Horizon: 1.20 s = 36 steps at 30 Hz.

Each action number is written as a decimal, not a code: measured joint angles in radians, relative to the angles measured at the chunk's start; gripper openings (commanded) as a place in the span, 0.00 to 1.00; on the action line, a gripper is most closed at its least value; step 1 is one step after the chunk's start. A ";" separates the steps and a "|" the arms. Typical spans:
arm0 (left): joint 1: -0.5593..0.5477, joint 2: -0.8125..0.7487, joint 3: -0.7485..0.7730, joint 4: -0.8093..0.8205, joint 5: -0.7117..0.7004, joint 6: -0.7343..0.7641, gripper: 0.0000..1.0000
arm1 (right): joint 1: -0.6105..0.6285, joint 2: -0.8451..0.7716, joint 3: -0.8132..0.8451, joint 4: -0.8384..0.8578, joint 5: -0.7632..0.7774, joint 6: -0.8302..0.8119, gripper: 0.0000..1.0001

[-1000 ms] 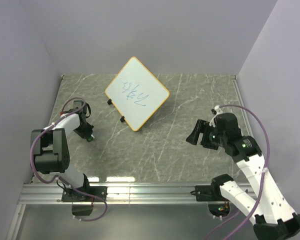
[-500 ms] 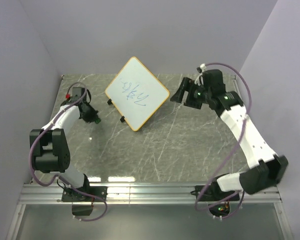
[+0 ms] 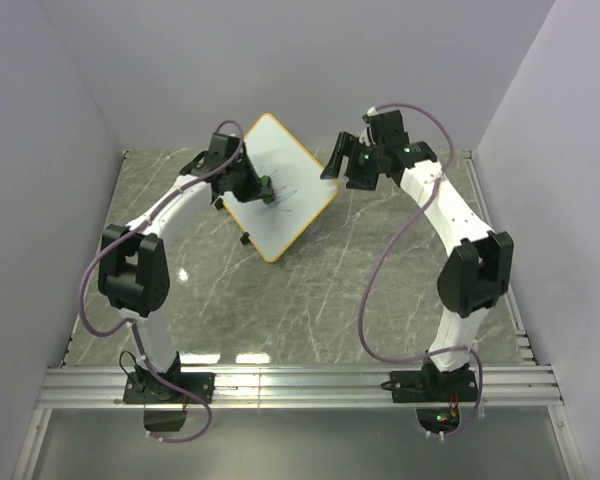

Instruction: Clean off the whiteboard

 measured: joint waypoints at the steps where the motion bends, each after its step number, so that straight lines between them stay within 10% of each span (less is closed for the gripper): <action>1: -0.022 0.017 0.031 -0.013 0.004 0.000 0.00 | 0.000 0.024 0.035 0.000 -0.001 -0.003 0.84; 14: -0.112 0.050 0.237 -0.158 0.034 -0.009 0.00 | -0.013 0.237 0.150 0.059 -0.116 0.043 0.70; 26: -0.151 0.131 0.239 -0.105 0.116 0.052 0.00 | -0.003 0.243 0.116 0.172 -0.257 0.026 0.00; 36: -0.177 0.121 0.183 -0.053 0.105 0.043 0.00 | 0.008 0.141 -0.108 0.325 -0.245 0.022 0.00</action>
